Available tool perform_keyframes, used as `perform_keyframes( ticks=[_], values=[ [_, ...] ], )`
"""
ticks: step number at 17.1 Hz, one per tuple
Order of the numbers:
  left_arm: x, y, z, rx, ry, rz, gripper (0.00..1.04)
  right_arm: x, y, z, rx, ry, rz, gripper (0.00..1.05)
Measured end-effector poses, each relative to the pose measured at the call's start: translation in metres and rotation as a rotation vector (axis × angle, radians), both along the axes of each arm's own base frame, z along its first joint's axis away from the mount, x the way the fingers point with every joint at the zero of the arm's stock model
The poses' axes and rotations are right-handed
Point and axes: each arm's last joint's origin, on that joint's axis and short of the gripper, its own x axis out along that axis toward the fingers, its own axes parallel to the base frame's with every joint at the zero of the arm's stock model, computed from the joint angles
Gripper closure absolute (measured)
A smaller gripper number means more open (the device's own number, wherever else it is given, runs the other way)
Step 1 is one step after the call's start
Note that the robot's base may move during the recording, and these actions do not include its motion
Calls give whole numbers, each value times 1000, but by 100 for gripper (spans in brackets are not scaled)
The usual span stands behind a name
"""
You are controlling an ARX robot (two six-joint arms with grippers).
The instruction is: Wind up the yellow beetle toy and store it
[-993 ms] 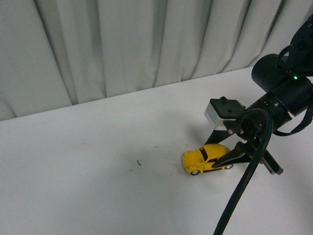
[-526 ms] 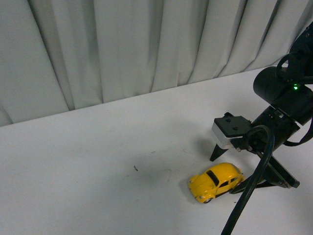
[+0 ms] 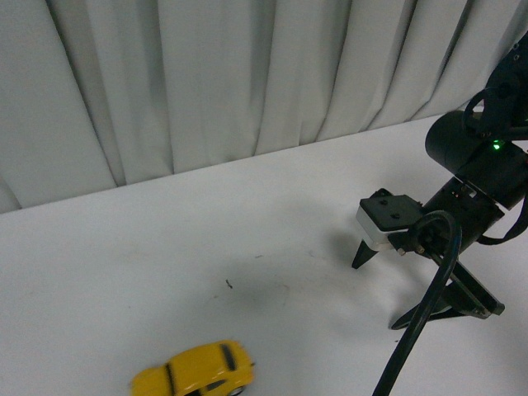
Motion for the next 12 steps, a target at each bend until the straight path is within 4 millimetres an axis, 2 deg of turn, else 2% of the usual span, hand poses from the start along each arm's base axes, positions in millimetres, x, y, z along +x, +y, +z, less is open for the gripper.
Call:
perform_keyframes(
  ticks=[12],
  values=[
    [0,0,0,0,0,0,7,8,9,9,5,3,27,7]
  ],
)
